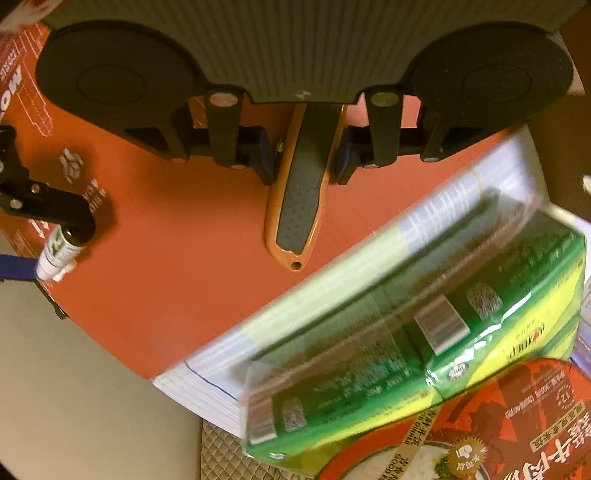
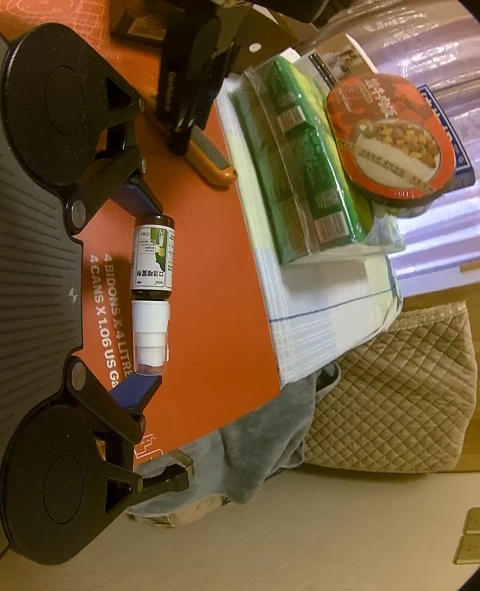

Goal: Organize rigid objects
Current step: 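Carry the spray bottle with the right tool while the left tool carries the knife to the brown box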

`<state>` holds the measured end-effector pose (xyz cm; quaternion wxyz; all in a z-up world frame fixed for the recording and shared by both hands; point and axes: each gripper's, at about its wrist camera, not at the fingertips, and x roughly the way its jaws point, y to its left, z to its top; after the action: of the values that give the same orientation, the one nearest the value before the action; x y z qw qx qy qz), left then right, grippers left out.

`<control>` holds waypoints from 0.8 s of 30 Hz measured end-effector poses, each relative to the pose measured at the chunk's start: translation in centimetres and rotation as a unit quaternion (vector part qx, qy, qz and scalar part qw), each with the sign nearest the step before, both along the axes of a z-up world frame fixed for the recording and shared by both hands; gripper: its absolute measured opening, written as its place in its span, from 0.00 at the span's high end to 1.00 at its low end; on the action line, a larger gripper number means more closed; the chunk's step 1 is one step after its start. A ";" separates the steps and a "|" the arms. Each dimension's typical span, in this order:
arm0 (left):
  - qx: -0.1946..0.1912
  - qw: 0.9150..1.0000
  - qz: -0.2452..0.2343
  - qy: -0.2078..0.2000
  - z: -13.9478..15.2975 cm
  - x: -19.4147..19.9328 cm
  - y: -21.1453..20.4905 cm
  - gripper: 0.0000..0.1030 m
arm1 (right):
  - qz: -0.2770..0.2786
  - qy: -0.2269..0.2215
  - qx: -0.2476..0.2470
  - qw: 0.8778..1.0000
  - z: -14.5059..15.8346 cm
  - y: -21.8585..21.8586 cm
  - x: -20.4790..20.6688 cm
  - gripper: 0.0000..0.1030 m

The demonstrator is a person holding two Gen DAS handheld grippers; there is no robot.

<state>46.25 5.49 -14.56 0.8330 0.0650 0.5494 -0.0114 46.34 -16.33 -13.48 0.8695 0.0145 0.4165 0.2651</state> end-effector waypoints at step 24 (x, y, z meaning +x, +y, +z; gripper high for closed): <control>-0.045 0.993 0.105 0.024 1.1 -17.0 1.4 0.71 | 0.099 0.018 0.002 0.995 -0.6 0.2 -7.1 0.16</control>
<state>29.23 6.93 -13.42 0.8181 -0.0310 0.5721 0.0496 39.19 -16.10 -14.12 0.8313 -0.0207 0.4309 0.3504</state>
